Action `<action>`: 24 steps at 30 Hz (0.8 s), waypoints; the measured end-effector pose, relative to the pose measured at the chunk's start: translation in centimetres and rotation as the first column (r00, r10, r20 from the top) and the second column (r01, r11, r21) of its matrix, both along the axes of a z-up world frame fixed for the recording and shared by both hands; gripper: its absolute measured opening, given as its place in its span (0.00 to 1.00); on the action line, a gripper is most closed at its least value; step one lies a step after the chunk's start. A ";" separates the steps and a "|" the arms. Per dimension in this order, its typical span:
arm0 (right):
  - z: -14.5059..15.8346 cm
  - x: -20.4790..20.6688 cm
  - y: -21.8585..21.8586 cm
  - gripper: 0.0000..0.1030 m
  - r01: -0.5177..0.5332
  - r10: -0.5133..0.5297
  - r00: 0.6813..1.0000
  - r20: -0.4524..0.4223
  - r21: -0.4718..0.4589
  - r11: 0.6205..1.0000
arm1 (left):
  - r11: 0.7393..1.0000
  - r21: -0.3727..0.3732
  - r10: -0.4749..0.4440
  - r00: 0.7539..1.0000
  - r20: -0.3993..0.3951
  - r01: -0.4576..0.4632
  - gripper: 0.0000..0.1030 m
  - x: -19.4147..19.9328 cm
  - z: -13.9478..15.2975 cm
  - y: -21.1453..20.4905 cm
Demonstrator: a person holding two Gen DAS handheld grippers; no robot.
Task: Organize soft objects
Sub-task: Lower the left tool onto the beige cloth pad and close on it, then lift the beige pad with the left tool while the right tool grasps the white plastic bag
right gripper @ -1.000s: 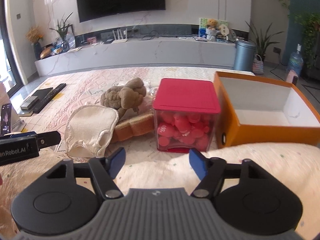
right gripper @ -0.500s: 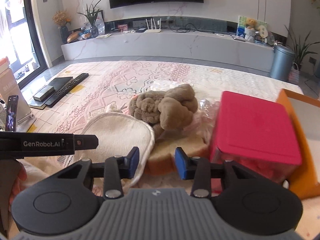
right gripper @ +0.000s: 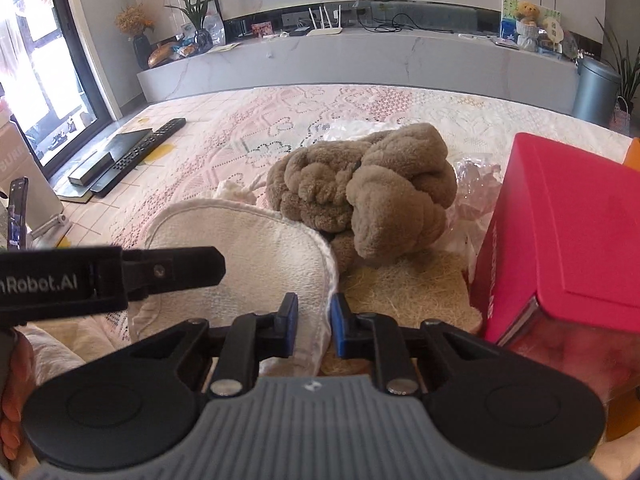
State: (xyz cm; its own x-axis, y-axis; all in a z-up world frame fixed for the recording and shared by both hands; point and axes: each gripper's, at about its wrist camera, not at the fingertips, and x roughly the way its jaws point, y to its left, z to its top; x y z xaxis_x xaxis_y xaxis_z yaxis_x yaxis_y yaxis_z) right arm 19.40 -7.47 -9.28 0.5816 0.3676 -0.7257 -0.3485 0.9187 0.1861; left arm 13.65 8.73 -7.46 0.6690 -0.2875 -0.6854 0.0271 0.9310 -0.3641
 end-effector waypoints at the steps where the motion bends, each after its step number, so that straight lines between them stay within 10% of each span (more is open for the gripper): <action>1: 0.0 0.0 0.0 0.17 0.001 -0.001 1.000 -0.001 0.004 1.000 | 1.000 0.009 -0.009 1.000 -0.002 0.009 0.33 0.1 -0.1 -0.2; 8: 0.0 -0.5 0.3 0.18 -0.015 0.015 1.000 0.017 -0.012 1.000 | 0.998 0.063 -0.028 1.000 0.008 0.027 0.12 0.2 -0.2 -1.2; 17: 5.2 -1.0 -0.6 0.24 -0.053 0.051 0.998 0.042 0.037 0.998 | 0.999 0.035 0.015 0.990 0.137 -0.020 0.12 -2.8 5.9 1.1; 24: 9.1 3.6 0.6 0.46 -0.081 0.083 0.991 0.108 -0.026 0.996 | 0.986 0.035 0.152 0.966 0.208 -0.162 0.12 1.2 8.0 4.6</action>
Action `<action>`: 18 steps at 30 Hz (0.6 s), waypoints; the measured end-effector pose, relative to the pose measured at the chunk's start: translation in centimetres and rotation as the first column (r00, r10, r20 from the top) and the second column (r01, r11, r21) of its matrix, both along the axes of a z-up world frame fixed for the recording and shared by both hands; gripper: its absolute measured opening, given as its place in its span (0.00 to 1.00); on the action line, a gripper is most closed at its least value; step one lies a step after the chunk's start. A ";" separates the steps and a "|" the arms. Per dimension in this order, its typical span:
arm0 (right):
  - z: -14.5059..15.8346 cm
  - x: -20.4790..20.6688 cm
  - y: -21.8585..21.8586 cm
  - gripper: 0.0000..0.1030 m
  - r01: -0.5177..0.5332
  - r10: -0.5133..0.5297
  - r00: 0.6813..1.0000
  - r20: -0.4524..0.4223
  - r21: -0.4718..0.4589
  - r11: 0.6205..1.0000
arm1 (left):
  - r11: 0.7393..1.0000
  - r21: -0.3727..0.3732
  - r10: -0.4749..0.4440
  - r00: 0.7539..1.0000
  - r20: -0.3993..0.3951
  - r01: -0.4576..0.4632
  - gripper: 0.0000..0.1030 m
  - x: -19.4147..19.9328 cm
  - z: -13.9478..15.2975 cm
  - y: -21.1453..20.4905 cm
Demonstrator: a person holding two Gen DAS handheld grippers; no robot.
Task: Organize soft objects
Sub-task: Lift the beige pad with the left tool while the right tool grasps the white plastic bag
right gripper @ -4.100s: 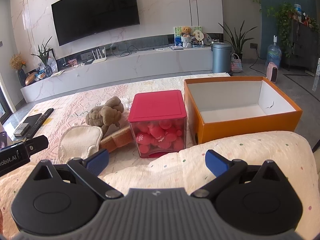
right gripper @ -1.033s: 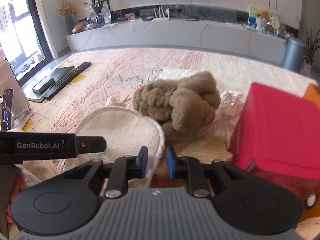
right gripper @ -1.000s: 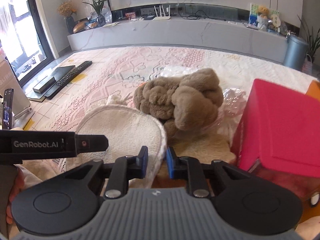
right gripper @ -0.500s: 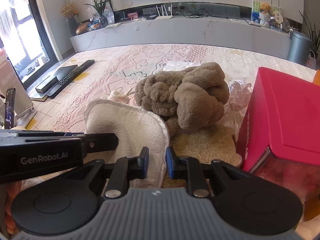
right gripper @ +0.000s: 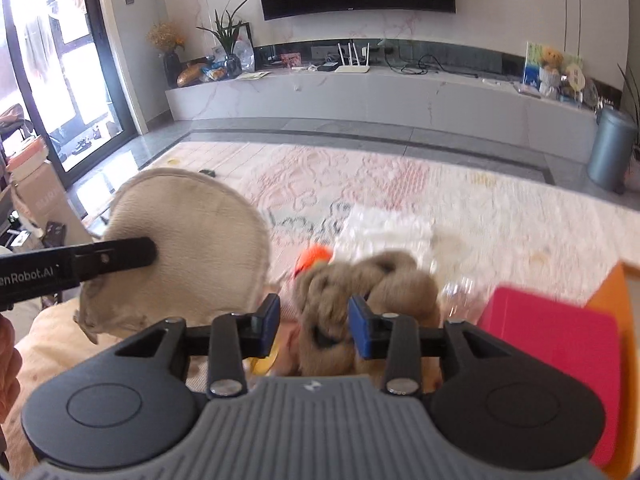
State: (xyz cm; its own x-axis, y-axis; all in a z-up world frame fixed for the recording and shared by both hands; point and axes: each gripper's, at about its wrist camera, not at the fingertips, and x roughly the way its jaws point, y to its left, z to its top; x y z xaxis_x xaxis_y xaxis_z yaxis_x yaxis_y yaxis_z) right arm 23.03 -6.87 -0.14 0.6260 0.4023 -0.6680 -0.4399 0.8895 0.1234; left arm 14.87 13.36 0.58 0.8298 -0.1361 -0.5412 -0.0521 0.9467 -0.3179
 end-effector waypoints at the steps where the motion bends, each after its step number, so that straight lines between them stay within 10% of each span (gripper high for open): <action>1: 0.1 1.1 0.2 0.49 -0.001 0.001 1.000 0.009 -0.009 1.000 | 1.000 -0.002 0.020 1.000 -0.011 -0.020 0.12 1.0 -0.2 0.2; 9: -3.4 12.3 4.0 0.81 -0.165 0.138 0.982 -0.128 -0.226 0.960 | 0.998 0.016 0.068 0.997 -0.024 -0.067 0.12 7.1 -3.3 0.0; 18: -7.5 17.3 8.3 0.85 -0.566 0.488 0.822 -0.293 -0.507 0.650 | 0.996 -0.058 0.071 0.997 -0.037 -0.074 0.13 8.4 -6.5 0.8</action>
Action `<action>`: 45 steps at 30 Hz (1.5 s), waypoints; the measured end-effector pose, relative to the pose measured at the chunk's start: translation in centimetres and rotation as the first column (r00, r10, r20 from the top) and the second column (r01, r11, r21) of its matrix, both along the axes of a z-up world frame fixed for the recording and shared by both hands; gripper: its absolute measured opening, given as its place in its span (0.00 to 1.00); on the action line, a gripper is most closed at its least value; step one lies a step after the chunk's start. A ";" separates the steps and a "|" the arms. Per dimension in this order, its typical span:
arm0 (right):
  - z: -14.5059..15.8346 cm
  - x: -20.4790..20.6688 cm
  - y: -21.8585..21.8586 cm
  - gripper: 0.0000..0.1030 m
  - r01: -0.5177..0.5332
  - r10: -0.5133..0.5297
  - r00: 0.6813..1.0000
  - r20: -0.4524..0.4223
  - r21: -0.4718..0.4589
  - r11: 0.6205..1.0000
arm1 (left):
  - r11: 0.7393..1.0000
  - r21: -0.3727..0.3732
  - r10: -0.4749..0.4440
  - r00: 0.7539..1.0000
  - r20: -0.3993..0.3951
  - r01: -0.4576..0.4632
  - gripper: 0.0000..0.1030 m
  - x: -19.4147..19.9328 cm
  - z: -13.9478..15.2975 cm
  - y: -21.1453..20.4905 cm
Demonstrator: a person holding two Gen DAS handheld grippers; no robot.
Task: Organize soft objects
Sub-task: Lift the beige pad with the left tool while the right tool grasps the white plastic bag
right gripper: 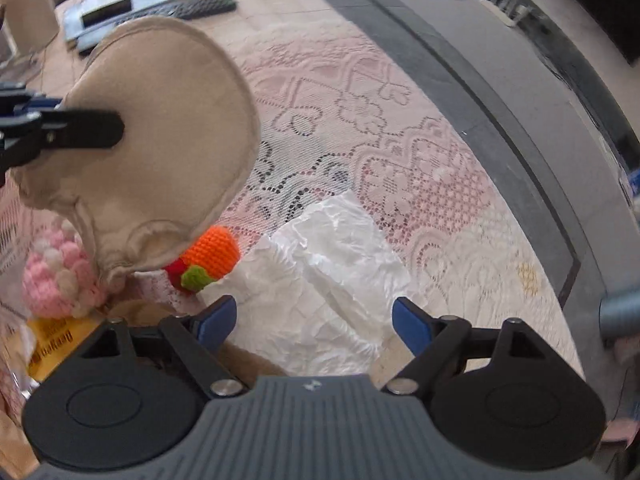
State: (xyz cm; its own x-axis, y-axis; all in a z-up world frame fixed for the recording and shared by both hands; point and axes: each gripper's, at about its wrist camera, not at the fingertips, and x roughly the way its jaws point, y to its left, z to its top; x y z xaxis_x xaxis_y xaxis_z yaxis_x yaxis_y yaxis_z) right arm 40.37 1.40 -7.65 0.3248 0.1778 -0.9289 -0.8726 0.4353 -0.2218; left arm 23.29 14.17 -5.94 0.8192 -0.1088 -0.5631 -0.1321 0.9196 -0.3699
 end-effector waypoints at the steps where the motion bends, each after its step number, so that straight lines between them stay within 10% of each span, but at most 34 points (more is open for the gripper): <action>1: -0.5 0.4 0.5 0.88 -0.040 0.040 0.999 -0.015 -0.016 0.999 | 1.000 0.000 -0.003 1.000 -0.001 0.003 0.13 0.0 -0.1 -0.1; 6: -3.5 2.6 1.7 0.97 -0.146 0.139 0.985 -0.102 -0.071 0.987 | 1.000 -0.013 0.005 1.000 -0.008 -0.005 0.14 0.1 -0.4 0.2; 13: -5.8 6.3 -1.1 0.97 0.011 -0.002 0.968 -0.250 0.035 0.999 | 0.999 -0.029 0.022 1.000 -0.006 -0.022 0.15 -0.2 -0.4 0.7; 22: -3.6 4.4 -2.5 0.33 0.112 -0.091 0.964 -0.249 0.070 0.991 | 1.000 -0.003 -0.012 1.000 0.002 0.012 0.15 -0.1 -0.5 -0.2; 27: -2.4 3.7 -3.2 0.19 0.236 -0.207 0.952 -0.225 0.112 0.965 | 0.998 0.047 -0.035 0.999 0.036 0.033 0.15 -0.4 -0.4 -0.8; 39: 7.2 -0.2 -8.1 0.19 0.486 -0.505 0.854 -0.129 0.545 0.683 | 0.997 0.079 0.001 0.979 0.206 -0.017 0.05 -2.8 3.7 -1.6; 45: 8.7 -3.6 -9.7 0.19 0.569 -0.503 0.812 -0.295 0.592 0.571 | 0.994 0.109 -0.031 0.975 0.222 0.007 0.05 -5.1 5.7 -2.9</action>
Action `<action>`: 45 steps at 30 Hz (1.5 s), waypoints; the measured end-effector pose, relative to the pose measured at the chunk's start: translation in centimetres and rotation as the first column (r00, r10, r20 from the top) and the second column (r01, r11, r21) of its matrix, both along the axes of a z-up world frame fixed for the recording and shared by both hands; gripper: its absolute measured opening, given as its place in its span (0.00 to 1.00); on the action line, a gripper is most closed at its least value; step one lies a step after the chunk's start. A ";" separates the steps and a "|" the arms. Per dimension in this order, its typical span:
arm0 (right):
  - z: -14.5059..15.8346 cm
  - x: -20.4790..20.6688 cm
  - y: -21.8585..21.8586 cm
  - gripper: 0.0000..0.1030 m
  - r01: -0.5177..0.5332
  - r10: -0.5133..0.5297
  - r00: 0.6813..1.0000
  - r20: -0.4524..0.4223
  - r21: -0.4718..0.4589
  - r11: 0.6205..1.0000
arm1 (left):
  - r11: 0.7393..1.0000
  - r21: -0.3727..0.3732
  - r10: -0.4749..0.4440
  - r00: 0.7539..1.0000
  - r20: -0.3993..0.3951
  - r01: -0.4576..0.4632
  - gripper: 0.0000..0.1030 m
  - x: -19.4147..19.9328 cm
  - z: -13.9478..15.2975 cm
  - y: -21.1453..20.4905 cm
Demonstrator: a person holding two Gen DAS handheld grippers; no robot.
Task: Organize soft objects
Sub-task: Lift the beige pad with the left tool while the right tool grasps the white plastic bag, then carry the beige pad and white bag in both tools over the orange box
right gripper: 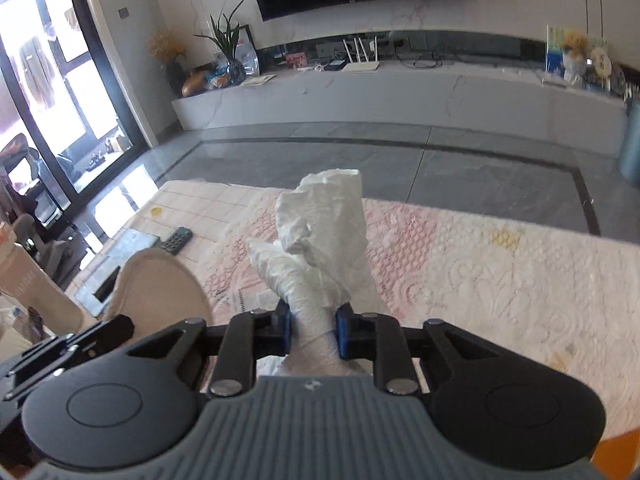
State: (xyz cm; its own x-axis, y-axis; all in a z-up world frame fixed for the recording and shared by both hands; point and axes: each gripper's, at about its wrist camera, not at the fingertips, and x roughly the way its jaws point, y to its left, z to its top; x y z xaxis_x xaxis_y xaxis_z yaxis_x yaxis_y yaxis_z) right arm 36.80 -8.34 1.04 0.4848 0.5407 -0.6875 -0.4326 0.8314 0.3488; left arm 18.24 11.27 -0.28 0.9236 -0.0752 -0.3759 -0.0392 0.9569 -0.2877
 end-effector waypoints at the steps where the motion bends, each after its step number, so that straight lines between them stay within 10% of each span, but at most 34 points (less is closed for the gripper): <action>1: -0.3 -0.6 -0.1 0.19 -0.004 0.005 0.999 -0.035 0.023 1.000 | 1.000 -0.015 -0.005 1.000 -0.001 0.005 0.05 -0.5 0.2 0.0; 5: -2.5 -3.9 -0.2 0.22 -0.010 0.029 0.987 -0.157 0.120 0.993 | 0.996 -0.079 -0.031 0.999 -0.041 0.028 0.05 -2.6 0.1 0.5; 11: -6.3 -7.3 -0.1 0.41 0.012 -0.010 0.994 -0.110 0.018 1.000 | 0.992 -0.116 -0.060 0.992 -0.112 0.047 0.04 -4.0 -2.2 0.8; 16: -5.2 -10.7 -1.2 0.80 0.020 -0.020 1.000 0.003 0.051 0.999 | 0.987 -0.145 -0.084 0.991 -0.103 0.068 0.04 -4.9 -2.8 0.7; 29: -5.4 -15.1 -0.7 0.79 -0.061 0.060 0.988 0.144 -0.004 0.998 | 0.963 -0.241 -0.137 0.988 -0.067 0.117 0.04 -5.3 -2.9 0.9; 36: -6.6 -17.8 2.5 0.80 -0.186 0.258 0.932 0.255 -0.276 0.943 | 0.965 -0.243 -0.119 0.989 -0.091 0.094 0.04 -5.1 -2.9 1.2; 39: -7.0 -18.0 4.4 0.70 -0.195 0.331 0.894 0.303 -0.402 0.895 | 0.965 -0.247 -0.119 0.989 -0.091 0.093 0.04 -5.0 -2.7 1.3; 42: -7.4 -16.9 5.1 0.22 -0.212 0.370 0.886 0.278 -0.468 0.858 | 0.968 -0.233 -0.116 0.989 -0.093 0.092 0.04 -4.9 -2.5 1.4; 45: -5.9 -14.9 4.3 0.07 -0.223 0.343 0.903 0.259 -0.401 0.889 | 0.974 -0.210 -0.103 0.990 -0.096 0.081 0.04 -4.7 -2.3 1.7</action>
State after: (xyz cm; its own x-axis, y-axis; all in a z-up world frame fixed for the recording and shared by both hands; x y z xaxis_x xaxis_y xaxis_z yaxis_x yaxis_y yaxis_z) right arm 21.87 -4.06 -4.90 0.5703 0.4374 -0.6952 -0.7040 0.6964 -0.1393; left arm 13.58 13.00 -2.59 0.8653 -0.2433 -0.4383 0.0054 0.8788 -0.4771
